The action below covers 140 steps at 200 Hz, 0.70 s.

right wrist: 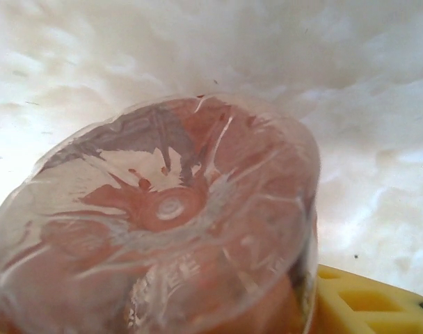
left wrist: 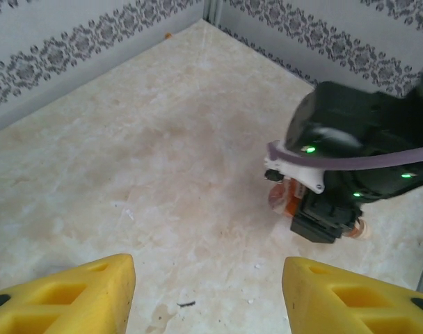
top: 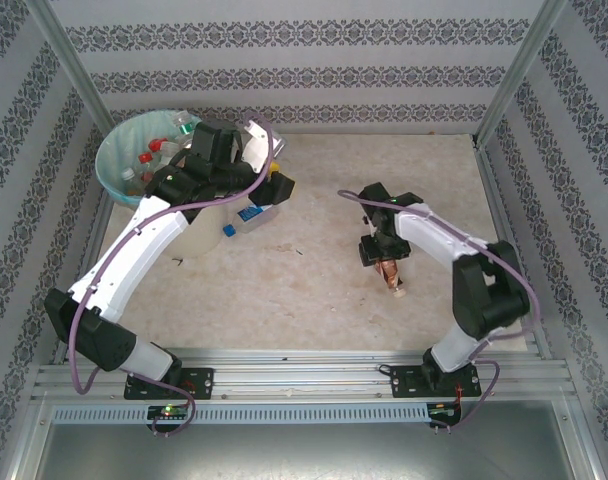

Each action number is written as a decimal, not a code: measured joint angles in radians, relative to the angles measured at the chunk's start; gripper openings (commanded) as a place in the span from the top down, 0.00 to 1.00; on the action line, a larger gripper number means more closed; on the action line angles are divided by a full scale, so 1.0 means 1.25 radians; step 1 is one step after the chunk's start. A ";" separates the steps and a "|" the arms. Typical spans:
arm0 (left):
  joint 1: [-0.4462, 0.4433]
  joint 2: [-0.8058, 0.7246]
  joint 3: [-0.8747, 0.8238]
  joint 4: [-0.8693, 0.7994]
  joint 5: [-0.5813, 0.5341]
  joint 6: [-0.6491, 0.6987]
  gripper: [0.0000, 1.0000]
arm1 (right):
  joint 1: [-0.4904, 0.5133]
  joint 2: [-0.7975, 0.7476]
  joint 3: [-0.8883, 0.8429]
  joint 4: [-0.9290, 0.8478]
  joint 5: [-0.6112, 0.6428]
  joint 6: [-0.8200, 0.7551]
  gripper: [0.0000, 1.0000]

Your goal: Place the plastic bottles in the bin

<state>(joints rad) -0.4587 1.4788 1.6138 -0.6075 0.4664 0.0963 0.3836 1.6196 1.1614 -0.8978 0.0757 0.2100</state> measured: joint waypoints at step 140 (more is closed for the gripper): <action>0.000 -0.059 -0.149 0.312 0.459 -0.143 0.32 | -0.018 -0.459 0.054 0.550 -0.553 0.229 0.46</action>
<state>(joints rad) -0.4583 1.4048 1.4281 -0.2173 1.0397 -0.0822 0.3607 1.0458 1.2285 -0.2104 -0.6151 0.4961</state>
